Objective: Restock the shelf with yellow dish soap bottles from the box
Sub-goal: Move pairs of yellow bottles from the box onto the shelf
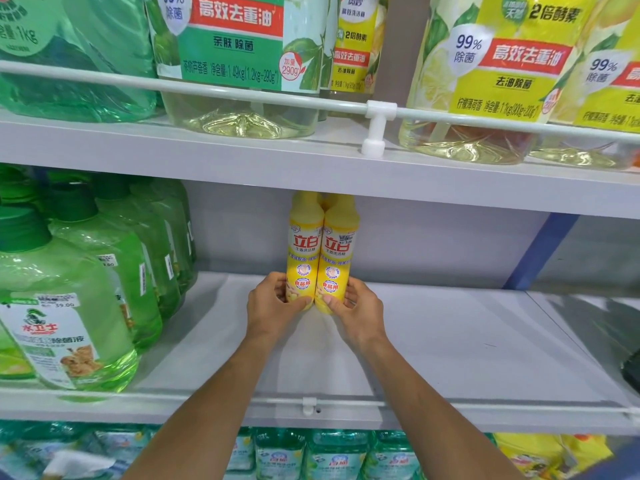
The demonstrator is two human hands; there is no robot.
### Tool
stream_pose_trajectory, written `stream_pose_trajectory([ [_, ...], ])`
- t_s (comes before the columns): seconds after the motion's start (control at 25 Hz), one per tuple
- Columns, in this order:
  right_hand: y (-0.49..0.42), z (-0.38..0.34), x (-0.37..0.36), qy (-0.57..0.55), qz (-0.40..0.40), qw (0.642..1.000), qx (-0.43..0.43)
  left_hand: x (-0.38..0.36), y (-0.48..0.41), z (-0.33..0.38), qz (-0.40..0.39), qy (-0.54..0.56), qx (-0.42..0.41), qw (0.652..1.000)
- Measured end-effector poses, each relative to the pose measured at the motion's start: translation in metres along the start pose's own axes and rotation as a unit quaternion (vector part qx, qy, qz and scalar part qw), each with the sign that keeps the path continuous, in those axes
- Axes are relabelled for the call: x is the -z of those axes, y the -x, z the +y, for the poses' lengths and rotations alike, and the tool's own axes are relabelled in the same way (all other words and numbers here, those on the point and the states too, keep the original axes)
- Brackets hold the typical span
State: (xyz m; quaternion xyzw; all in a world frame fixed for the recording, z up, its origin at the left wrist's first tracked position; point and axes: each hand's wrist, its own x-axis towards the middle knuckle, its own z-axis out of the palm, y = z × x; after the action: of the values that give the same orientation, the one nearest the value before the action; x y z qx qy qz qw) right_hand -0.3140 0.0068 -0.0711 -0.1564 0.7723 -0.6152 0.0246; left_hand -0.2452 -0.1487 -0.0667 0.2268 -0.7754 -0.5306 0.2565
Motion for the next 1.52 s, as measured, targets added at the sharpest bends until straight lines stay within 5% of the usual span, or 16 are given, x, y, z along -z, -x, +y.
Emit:
stream_pose_trajectory([
  [0.44, 0.001, -0.014, 0.007, 0.054, -0.024, 0.998, -0.015, 0.003, 0.001, 0.01, -0.033, -0.041, 0.01, 0.999],
  [0.56, 0.005, -0.027, 0.015, 0.122, -0.052, 0.991, -0.016, 0.012, 0.003, 0.019, -0.045, -0.128, 0.016, 0.991],
  [0.68, 0.019, -0.039, 0.029, 0.228, -0.078, 0.97, 0.008, 0.031, 0.017, 0.034, -0.068, -0.259, 0.009, 0.963],
  [0.84, 0.043, -0.056, 0.051, 0.382, -0.155, 0.91, 0.041, 0.06, 0.054, 0.057, -0.148, -0.443, -0.068, 0.882],
  [1.08, 0.109, -0.094, 0.067, 0.502, -0.217, 0.83, 0.107, 0.1, 0.123, 0.085, -0.214, -0.559, -0.112, 0.793],
  [1.52, 0.305, -0.088, 0.067, 0.568, -0.216, 0.787, 0.107, 0.153, 0.299, 0.038, -0.223, -0.555, -0.183, 0.78],
])
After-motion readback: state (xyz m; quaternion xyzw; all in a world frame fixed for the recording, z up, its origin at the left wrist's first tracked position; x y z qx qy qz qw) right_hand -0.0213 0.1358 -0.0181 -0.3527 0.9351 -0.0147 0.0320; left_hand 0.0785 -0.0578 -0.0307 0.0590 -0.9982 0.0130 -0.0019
